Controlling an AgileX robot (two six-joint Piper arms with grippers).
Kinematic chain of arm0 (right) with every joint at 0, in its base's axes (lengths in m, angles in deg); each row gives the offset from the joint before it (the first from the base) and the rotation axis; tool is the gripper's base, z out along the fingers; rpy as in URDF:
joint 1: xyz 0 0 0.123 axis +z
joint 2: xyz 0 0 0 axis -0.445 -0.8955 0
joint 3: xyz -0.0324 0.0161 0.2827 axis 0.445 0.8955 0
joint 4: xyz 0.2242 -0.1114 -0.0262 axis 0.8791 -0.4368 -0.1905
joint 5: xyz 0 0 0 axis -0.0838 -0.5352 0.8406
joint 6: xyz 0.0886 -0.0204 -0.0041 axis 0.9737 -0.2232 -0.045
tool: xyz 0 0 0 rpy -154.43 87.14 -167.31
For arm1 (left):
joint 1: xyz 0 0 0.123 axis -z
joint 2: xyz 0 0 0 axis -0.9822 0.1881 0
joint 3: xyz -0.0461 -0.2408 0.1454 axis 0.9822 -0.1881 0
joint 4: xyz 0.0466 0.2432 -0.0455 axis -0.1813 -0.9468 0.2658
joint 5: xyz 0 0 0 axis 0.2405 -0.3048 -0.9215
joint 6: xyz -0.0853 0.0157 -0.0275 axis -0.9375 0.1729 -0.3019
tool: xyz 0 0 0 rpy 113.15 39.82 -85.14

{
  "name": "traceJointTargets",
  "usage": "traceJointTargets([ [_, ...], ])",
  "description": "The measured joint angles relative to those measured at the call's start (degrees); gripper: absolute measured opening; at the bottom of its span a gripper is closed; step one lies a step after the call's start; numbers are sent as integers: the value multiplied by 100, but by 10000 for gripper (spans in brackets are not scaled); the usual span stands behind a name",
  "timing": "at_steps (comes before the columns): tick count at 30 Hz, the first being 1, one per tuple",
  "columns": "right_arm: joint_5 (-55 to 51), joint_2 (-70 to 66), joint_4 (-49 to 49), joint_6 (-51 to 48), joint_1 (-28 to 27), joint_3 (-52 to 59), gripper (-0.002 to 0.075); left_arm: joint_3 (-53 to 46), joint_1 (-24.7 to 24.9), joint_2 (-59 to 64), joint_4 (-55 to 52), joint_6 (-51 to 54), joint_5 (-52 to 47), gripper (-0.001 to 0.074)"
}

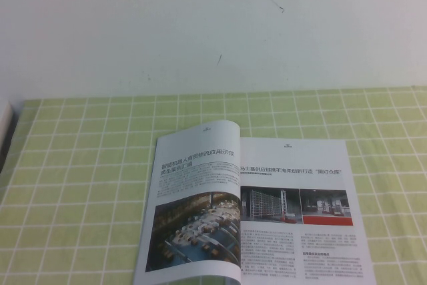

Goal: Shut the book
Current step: 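Close the open booklet and leave it lying on the table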

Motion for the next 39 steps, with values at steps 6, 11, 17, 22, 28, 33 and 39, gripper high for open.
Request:
traceJointTargets([
  [6, -1349, 0, 9, -12, 0, -817, -4, 0, 0, 0, 142, -70, -145, -3],
  [11, -2145, -41, 9, 51, 0, -1743, -4, 606, 0, 0, 428, -224, -1846, -3],
  [17, -3860, -1135, 9, 71, 0, -3077, -4, 2013, 0, 244, 428, -70, -4473, -3],
  [22, -5663, -2592, 34, -33, 0, -3833, -4, 2727, 0, 1298, 502, -23, -5956, -3],
  [28, -7375, -4220, 70, -272, 0, -3876, -4, 2579, 0, 2524, 879, -265, -6884, -4],
  [33, -7881, -5391, 509, -811, 0, -3864, -4, 2342, 0, 3617, 1673, -378, -7191, -3],
  [39, -7698, -6542, 2585, -2864, 0, -3864, -4, 2706, 0, 5080, 3228, 1013, -7472, -4],
])
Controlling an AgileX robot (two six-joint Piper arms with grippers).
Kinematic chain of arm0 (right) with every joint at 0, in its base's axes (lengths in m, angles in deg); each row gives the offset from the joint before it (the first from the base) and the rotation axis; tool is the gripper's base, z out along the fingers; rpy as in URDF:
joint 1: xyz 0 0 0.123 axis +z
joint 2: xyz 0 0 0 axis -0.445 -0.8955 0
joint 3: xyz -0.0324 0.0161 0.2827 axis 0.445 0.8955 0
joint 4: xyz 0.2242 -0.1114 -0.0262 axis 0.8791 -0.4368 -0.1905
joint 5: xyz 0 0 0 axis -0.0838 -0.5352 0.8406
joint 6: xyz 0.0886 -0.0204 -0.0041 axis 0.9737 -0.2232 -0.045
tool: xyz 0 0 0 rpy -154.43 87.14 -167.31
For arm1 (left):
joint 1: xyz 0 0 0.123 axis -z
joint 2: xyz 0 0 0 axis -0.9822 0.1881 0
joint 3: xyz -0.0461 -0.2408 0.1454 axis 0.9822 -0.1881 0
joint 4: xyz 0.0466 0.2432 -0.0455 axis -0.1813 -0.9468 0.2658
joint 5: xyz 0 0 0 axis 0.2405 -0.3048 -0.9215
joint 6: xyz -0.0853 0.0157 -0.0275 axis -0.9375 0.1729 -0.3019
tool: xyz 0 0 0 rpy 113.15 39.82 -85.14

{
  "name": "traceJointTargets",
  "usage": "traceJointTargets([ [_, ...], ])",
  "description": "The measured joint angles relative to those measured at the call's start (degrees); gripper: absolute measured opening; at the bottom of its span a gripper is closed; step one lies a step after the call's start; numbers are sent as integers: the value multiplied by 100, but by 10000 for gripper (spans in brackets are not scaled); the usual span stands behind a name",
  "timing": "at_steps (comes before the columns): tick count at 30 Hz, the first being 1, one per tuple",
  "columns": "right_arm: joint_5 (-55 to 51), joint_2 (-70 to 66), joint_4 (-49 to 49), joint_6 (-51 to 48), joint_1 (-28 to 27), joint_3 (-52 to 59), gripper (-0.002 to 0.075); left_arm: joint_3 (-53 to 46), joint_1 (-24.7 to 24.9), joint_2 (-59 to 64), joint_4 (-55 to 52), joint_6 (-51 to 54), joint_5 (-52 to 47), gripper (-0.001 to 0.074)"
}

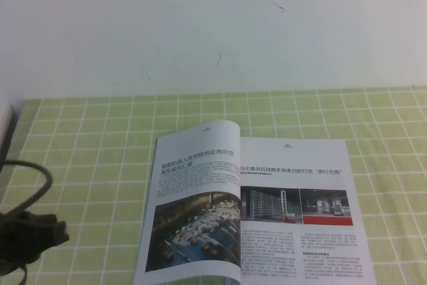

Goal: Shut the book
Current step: 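Close the open booklet and leave it lying on the table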

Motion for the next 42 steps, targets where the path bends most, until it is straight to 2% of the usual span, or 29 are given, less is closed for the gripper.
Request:
traceJointTargets([
  [6, 357, -1084, 2034, -1829, 93, 0, -3, 687, 0, 1583, 1810, 2082, -394, -3],
  [10, 826, -1785, 2479, -2292, 495, 0, -3, 1125, 0, 2470, 2356, 2913, -471, -4],
  [15, 1536, -2758, 2613, -2403, 1004, -10, -3, 1450, 46, 3320, 2425, 3053, -416, -4],
  [21, 1624, -3632, 2676, -2414, 1058, -110, -3, 1504, 684, 4074, 2439, 3129, 271, -3],
  [25, 1469, -3795, 2731, -2414, 1027, -175, -3, 1522, 1162, 4468, 2439, 3239, 841, -3],
  [29, 1419, -3838, 2780, -2414, 1034, -208, -3, 1526, 1400, 4808, 2462, 3303, 1307, -3],
  [37, 1406, -3858, 2788, -2414, 1034, -218, -3, 1723, 1860, 5100, 3017, 3316, 1415, -4],
  [42, 1384, -3858, 2802, -2414, 1034, -218, -3, 2085, 2665, 5247, 3393, 3326, 1277, -4],
])
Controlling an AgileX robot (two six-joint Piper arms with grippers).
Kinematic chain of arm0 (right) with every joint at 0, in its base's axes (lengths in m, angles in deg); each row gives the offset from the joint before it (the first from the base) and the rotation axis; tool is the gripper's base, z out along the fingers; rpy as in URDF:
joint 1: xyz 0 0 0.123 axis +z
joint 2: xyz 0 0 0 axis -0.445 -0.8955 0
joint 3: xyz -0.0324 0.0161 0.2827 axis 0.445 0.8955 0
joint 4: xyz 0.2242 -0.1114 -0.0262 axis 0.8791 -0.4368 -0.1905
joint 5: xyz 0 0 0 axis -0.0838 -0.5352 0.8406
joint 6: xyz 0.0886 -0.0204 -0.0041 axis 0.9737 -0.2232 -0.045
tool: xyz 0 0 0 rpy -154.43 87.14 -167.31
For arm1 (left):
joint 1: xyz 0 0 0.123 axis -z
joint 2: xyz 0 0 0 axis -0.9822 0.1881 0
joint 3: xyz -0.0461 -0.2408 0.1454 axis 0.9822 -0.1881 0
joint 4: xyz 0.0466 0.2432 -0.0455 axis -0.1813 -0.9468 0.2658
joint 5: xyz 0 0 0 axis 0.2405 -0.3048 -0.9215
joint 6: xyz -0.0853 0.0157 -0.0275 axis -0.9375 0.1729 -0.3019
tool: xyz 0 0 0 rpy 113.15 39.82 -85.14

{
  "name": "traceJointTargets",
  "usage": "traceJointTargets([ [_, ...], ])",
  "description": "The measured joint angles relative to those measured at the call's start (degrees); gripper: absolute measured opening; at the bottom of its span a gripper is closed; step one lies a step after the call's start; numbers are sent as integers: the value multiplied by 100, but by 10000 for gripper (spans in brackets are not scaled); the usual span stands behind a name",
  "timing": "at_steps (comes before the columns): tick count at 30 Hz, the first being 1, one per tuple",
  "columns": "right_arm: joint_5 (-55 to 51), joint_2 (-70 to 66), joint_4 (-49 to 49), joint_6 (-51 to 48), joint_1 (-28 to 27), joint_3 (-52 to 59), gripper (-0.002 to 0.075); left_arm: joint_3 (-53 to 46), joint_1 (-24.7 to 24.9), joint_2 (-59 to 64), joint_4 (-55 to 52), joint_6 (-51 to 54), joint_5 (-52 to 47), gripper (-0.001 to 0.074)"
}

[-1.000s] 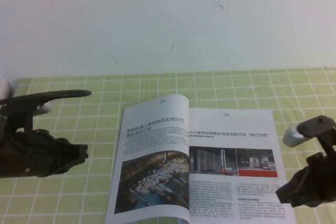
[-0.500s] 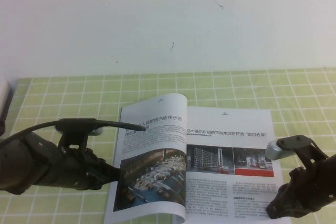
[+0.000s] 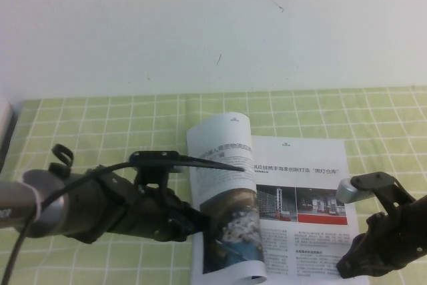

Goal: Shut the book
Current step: 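Close the open booklet and leave it lying on the table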

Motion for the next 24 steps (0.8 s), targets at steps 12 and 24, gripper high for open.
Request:
traceJointTargets([
  [12, 16, 160, -136, 164, 0, -12, -3, 1021, 922, -210, 182, 16, -563, -4],
  [24, -570, 2692, -3638, 2488, 50, 95, -3, 1050, 922, -2153, -1189, 352, -642, -4],
])
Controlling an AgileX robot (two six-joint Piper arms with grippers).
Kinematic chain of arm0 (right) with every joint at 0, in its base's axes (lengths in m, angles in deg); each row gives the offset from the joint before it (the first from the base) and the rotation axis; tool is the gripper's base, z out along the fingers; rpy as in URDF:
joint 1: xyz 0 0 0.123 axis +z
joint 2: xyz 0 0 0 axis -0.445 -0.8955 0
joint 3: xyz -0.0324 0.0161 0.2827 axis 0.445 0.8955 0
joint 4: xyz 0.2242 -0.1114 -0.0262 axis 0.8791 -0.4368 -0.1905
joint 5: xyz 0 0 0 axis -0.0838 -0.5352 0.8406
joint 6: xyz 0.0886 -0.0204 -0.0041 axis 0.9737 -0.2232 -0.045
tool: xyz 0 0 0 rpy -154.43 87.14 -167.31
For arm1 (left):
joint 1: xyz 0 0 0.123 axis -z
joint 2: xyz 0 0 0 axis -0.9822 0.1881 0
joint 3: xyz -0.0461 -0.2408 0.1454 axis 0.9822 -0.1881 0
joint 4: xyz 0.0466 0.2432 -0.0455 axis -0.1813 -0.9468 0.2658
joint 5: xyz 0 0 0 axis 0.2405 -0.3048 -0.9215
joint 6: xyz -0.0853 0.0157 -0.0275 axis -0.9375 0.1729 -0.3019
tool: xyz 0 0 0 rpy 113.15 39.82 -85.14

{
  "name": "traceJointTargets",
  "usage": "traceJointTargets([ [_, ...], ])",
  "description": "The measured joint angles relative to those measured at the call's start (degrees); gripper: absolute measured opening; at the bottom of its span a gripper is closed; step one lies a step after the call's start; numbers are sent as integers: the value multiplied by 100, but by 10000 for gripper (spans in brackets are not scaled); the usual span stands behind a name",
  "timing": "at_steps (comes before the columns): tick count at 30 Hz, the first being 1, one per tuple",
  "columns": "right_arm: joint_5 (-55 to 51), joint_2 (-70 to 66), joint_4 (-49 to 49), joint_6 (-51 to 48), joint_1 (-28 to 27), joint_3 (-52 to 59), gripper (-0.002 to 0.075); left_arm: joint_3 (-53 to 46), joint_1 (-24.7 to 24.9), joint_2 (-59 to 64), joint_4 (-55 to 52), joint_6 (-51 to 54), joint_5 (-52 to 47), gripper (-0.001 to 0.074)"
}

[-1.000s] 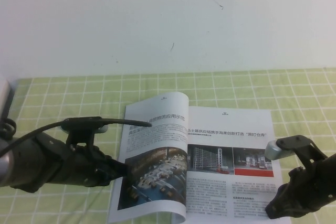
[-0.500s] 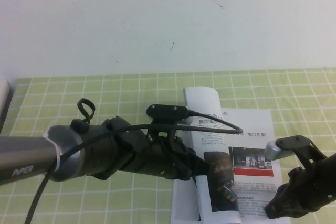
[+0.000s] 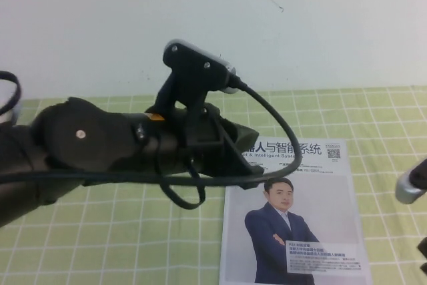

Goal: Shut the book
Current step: 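Close the open booklet and leave it lying on the table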

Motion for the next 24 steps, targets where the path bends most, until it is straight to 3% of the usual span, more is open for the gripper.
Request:
traceJointTargets([
  [6, -811, 1601, -2096, 1521, 0, 0, -3, 0, 0, -998, -2656, -1509, -422, -4],
  [11, -979, 2947, -2997, 2314, 0, 0, -3, 0, 0, -1388, -5569, -4005, -1261, -4],
  [17, -710, 4442, -3252, 2904, 0, 140, -3, -52, 0, -1777, -8702, -6910, -2398, -4],
  [24, -248, 5833, -2697, 3018, 0, 729, -3, -916, 0, -2928, -9993, -9043, -2055, -4],
])
